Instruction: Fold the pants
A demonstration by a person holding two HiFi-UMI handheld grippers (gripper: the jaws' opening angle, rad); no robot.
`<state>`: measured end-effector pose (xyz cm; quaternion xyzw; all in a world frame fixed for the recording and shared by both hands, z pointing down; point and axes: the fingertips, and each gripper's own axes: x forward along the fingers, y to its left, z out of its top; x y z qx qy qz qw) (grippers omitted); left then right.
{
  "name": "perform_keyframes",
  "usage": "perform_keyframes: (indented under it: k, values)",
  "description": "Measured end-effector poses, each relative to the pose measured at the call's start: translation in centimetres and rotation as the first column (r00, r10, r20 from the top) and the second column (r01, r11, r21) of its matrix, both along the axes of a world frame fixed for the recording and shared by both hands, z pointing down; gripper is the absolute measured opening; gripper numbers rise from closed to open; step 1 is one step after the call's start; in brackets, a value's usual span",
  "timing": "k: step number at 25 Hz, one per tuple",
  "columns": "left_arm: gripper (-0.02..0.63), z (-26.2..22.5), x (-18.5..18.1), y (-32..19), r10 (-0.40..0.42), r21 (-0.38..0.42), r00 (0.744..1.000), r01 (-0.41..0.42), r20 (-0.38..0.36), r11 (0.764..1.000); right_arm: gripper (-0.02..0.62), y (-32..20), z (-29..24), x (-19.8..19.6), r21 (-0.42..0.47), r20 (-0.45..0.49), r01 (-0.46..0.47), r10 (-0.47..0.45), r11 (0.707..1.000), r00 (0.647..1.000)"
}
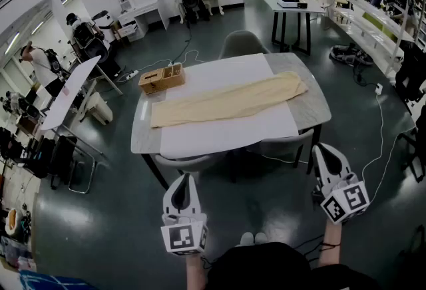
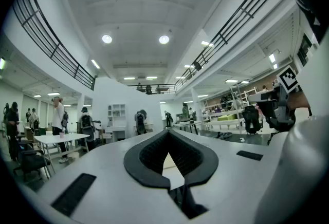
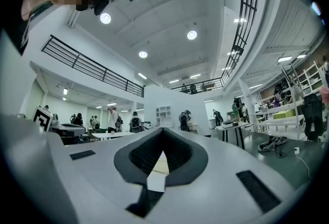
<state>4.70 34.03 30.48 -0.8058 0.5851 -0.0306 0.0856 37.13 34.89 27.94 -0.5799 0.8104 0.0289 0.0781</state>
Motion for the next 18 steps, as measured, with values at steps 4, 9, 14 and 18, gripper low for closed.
perform_keyframes:
  k: [4, 9, 14, 18]
  values:
    - [0.008, 0.3, 0.2, 0.4, -0.007, -0.005, 1.000, 0.007, -0.004, 1.000, 0.014, 0.3, 0.3, 0.5, 0.002, 0.004, 0.000, 0.000, 1.000, 1.000]
    - [0.008, 0.5, 0.8, 0.9, -0.013, -0.026, 1.000, 0.013, -0.008, 1.000, 0.014, 0.4, 0.5, 1.3, -0.021, 0.007, -0.007, 0.007, 1.000, 1.000]
    - [0.008, 1.7, 1.4, 1.7, -0.025, -0.045, 1.000, 0.025, -0.002, 0.999, 0.014, 0.0, 1.4, 1.8, -0.026, 0.016, 0.007, -0.006, 1.000, 1.000]
    - [0.008, 1.7, 1.5, 2.0, -0.046, -0.048, 0.999, 0.044, -0.026, 0.998, 0.014, -0.5, 1.0, 1.9, -0.015, 0.034, 0.026, -0.025, 1.000, 0.999]
